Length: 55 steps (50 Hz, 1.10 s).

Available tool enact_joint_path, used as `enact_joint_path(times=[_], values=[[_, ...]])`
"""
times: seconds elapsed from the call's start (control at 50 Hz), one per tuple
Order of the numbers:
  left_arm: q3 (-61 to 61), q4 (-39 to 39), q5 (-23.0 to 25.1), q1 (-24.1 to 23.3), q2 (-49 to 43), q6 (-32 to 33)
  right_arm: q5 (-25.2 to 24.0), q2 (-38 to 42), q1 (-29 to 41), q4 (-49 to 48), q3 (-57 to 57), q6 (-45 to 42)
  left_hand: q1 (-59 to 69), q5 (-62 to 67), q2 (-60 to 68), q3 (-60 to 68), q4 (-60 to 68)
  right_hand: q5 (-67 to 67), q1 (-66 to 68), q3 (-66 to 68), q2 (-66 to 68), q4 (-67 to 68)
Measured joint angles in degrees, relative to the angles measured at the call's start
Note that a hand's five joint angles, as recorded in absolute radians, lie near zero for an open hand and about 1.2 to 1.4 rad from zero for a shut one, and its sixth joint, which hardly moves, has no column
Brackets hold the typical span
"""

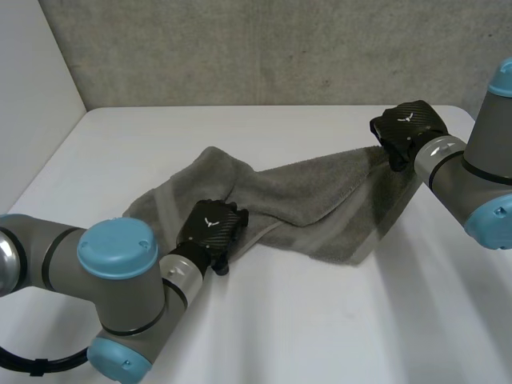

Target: Fold the towel.

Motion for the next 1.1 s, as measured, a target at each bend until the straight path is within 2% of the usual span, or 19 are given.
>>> enact_joint_path(times=[0.26,0.44,0.64,0.9,0.96,1.0,1.1], values=[[3.9,0.3,-0.1,1.3,-3.4,1.2,0.0,-0.1,0.0,-0.2,0.4,-0.3,19.2,19.1,19.3,19.2,19.6,0.0,0.0,0.0,0.2,0.0],[4.2,0.4,-0.6,4.5,-1.9,6.8,0.4,-0.5,-0.2,-0.1,-0.1,-0.5,36.2,36.7,37.3,37.2,37.5,0.0,0.0,0.0,0.2,0.0],[3.2,0.7,-2.4,7.5,2.0,9.5,0.6,-2.0,-0.8,0.0,-0.4,-0.9,38.5,39.4,40.3,40.3,40.6,0.0,0.0,0.0,0.2,0.0],[1.3,0.7,-2.4,9.7,3.2,8.5,0.3,-2.1,-0.8,0.0,-0.1,-0.9,38.4,39.0,38.2,38.3,38.5,0.0,0.0,0.0,0.2,0.1],[0.6,0.7,-2.3,9.7,2.6,8.1,0.2,-2.0,-0.6,0.0,0.2,-0.9,25.5,25.8,25.6,25.7,25.9,0.0,0.0,0.0,0.2,0.1],[0.0,0.7,-2.2,9.6,1.9,7.3,0.2,-1.9,-0.5,-0.1,0.3,-1.0,12.9,13.8,12.8,12.8,13.1,0.0,0.0,0.0,0.2,0.1],[-0.7,0.5,-1.7,9.2,1.3,4.4,0.1,-1.7,-0.3,-0.1,0.5,-1.0,1.7,2.0,1.6,1.6,2.2,0.0,0.0,0.0,0.2,0.1]])
